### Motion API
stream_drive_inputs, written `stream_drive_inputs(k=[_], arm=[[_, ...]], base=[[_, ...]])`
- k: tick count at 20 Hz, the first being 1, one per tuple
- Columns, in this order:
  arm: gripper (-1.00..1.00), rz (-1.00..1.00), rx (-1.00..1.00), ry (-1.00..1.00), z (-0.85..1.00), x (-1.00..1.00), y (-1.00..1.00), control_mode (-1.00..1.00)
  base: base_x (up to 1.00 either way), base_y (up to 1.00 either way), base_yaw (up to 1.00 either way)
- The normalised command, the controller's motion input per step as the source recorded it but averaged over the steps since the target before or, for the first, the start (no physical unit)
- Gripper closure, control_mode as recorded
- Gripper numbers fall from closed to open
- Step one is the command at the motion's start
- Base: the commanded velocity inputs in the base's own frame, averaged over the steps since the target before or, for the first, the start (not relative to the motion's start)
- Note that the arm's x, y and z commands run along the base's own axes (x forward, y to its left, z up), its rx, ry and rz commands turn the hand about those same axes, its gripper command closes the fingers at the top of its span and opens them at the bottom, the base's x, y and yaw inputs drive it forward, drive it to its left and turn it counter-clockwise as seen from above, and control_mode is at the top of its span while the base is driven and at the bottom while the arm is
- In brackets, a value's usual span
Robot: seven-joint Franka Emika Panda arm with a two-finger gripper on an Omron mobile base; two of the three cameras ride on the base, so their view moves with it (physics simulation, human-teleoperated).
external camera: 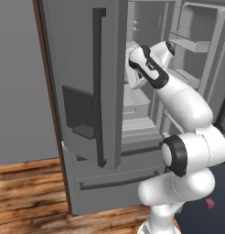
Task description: Retrieve the sausage and cheese from the fridge and place them on the cutting board on the counter.
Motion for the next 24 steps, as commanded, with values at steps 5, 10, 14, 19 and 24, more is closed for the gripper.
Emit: stream_drive_inputs(k=[5, 10, 14, 19, 24], arm=[[-1.00, 0.13, 0.00, -0.02, 0.00, -0.09, 0.36, -1.00], [-1.00, 0.14, 0.00, -0.03, 0.00, -0.34, 0.40, -1.00], [-1.00, 0.13, 0.00, -0.05, 0.00, -0.61, 0.52, -1.00], [-1.00, 0.11, 0.00, -0.05, 0.00, -0.68, 0.75, -1.00], [-1.00, 0.07, 0.00, -0.04, 0.00, -0.47, 1.00, -1.00]], base=[[0.00, 0.00, 0.00], [0.00, 0.00, 0.00], [0.00, 0.00, 0.00], [0.00, 0.00, 0.00], [0.00, 0.00, 0.00]])
